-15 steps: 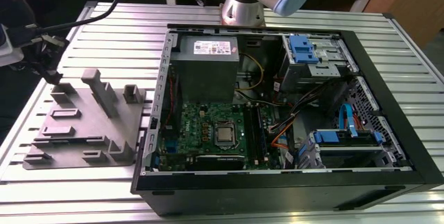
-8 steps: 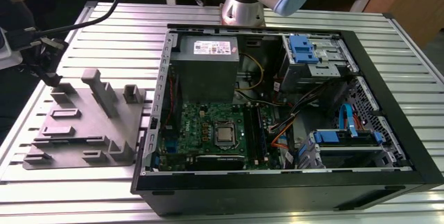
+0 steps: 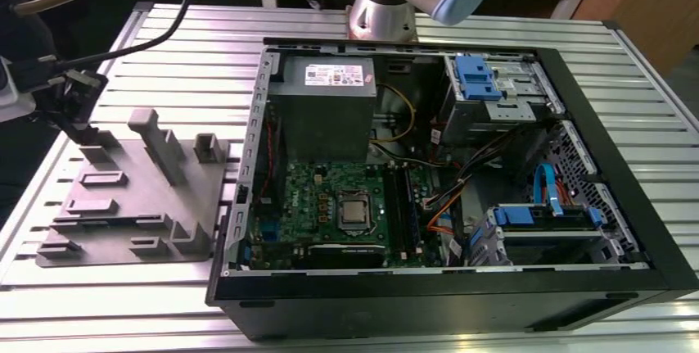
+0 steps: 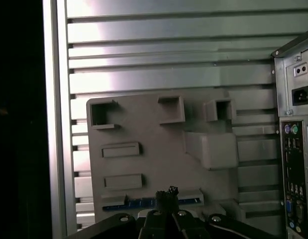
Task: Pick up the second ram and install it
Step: 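Reach for the second ram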
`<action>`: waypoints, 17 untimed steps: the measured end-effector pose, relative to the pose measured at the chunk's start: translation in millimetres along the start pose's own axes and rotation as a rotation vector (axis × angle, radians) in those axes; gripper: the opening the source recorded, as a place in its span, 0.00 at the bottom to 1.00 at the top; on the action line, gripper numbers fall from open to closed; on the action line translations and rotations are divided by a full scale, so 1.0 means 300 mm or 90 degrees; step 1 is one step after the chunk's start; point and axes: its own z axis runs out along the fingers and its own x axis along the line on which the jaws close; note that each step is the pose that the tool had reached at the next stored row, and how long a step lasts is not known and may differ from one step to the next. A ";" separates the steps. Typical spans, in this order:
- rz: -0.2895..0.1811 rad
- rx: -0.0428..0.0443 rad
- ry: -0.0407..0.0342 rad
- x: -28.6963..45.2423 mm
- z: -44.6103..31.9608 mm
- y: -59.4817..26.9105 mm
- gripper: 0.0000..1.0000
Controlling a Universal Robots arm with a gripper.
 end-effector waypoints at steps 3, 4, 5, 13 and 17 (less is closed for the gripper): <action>0.000 0.0001 0.0002 -0.002 0.010 -0.027 0.07; 0.000 0.0001 0.0003 -0.002 0.015 -0.035 0.07; 0.000 0.0001 0.0004 -0.003 0.019 -0.043 0.07; 0.000 0.0002 0.0017 -0.005 0.046 -0.084 0.07; 0.000 0.0003 0.0025 -0.005 0.059 -0.092 0.07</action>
